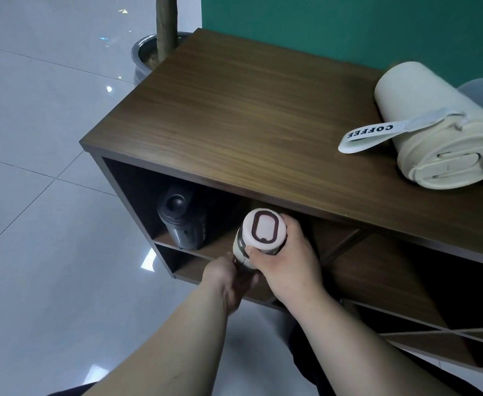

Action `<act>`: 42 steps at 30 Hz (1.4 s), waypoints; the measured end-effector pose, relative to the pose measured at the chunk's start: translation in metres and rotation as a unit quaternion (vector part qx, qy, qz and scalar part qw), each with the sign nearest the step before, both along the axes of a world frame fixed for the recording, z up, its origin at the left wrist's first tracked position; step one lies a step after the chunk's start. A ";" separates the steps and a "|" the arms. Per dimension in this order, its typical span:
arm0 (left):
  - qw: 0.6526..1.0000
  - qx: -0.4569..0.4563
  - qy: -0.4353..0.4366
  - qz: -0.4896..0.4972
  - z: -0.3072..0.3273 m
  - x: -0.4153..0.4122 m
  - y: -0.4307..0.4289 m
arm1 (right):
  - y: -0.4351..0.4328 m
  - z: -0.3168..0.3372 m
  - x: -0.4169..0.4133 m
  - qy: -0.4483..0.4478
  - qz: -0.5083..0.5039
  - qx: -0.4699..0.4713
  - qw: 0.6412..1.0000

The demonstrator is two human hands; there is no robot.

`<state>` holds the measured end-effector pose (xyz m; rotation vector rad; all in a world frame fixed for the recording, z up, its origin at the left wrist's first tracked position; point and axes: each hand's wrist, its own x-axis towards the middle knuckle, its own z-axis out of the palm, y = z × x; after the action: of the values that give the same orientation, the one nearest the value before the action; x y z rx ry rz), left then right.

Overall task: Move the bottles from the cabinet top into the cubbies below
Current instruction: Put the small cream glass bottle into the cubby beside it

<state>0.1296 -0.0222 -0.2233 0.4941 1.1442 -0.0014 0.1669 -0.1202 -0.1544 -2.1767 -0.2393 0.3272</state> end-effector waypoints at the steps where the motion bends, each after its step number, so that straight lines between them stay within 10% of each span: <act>1: 1.000 0.001 0.003 -0.002 -0.001 0.001 0.002 | 0.001 0.000 0.001 -0.001 0.000 -0.001 1.000; 31: 0.989 0.074 0.020 -0.125 0.002 -0.009 0.007 | -0.017 0.018 -0.018 0.006 0.074 -0.123 0.990; 42: 0.955 0.169 0.003 -0.245 0.120 -0.061 -0.026 | -0.092 0.126 -0.040 -0.280 0.006 0.131 0.951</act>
<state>0.0686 -0.0478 -0.1036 1.0758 1.0055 -0.2420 0.1267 -0.2118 -0.0281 -1.9588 -0.5764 -0.3137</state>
